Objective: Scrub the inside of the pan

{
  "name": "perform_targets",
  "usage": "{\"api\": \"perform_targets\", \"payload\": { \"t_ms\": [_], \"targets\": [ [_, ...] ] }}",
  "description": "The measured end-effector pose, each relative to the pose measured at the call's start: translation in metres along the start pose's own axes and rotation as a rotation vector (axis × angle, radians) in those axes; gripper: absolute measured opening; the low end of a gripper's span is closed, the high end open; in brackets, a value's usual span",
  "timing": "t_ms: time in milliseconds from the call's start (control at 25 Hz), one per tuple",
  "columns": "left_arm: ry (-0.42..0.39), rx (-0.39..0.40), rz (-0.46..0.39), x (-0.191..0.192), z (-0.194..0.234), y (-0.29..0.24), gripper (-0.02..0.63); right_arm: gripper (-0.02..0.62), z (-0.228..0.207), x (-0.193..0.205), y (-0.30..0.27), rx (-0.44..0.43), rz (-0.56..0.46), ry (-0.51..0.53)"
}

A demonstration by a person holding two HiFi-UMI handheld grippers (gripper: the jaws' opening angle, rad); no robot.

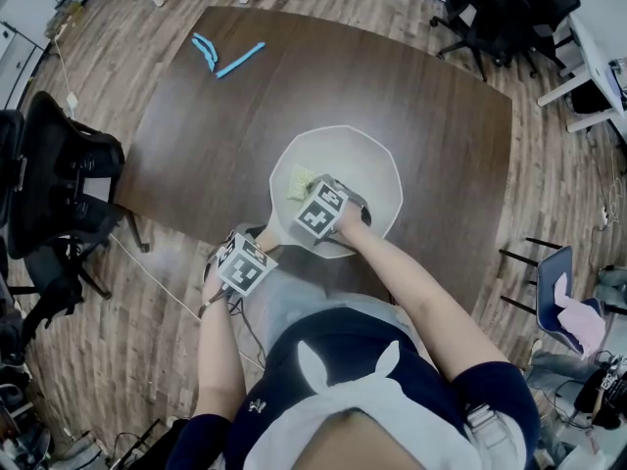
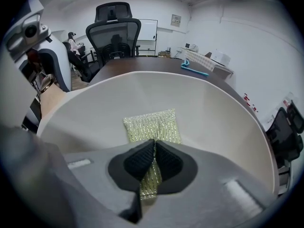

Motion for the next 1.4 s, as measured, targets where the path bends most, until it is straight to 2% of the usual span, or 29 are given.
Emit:
{"api": "perform_targets", "payload": {
  "t_ms": [1400],
  "targets": [
    [0.012,0.008,-0.001,0.001,0.002,0.004,0.225,0.010,-0.042,0.015,-0.002,0.131,0.047,-0.049]
  ]
}}
Point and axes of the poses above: the fingertips, and each gripper's own axes: y backward along the fingers, z to its left, x out of its underside, the point moved 5 cm from there along y, backward along the fingers, and after that the axes turned 7 degrees about z, right-handed, at the moved point
